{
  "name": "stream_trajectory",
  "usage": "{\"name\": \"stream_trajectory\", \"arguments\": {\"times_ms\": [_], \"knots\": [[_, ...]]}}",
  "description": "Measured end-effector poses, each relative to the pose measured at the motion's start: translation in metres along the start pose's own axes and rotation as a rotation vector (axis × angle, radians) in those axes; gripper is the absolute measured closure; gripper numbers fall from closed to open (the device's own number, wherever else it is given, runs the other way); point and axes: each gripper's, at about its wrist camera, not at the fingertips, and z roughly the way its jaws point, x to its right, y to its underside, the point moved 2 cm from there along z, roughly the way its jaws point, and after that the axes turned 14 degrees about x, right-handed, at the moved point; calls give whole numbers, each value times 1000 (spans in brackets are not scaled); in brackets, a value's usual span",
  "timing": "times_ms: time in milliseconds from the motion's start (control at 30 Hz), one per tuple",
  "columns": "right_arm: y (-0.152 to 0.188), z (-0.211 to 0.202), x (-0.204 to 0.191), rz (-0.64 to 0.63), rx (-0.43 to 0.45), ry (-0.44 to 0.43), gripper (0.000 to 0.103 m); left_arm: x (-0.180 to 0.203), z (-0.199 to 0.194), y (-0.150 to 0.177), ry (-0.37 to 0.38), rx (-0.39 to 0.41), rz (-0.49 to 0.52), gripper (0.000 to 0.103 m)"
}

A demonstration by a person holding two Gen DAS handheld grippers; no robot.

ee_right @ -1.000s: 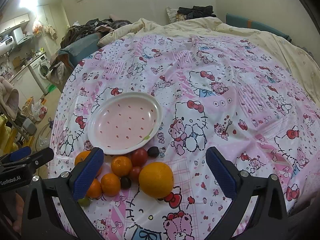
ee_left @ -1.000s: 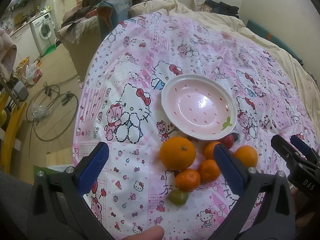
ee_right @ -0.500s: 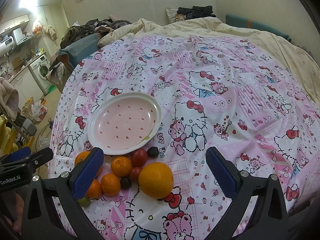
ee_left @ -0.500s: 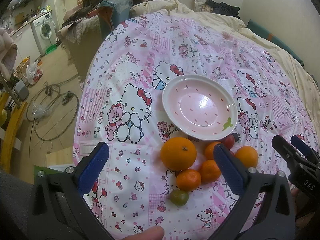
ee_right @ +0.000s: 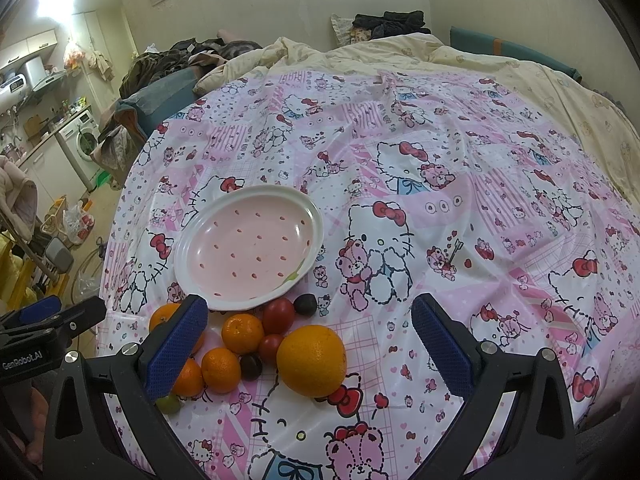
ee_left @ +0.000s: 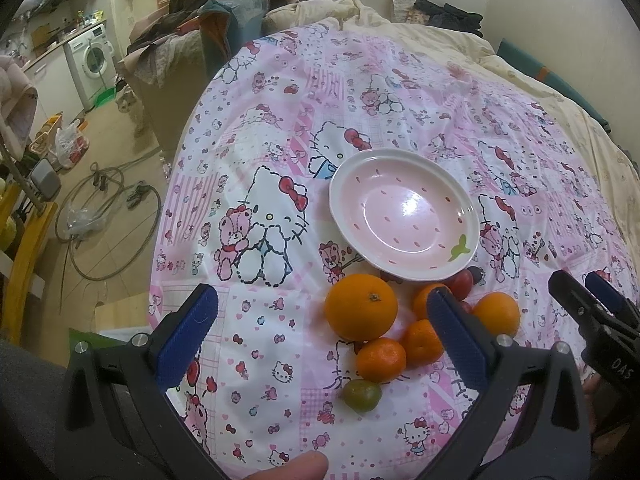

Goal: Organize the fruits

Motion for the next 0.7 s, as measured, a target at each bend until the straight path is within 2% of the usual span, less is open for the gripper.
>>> {"name": "stream_trajectory", "arguments": {"times_ms": [700], "knots": [[3, 2, -1, 2, -6, -8, 0, -2, 0, 2, -7, 0, 0, 0]]}}
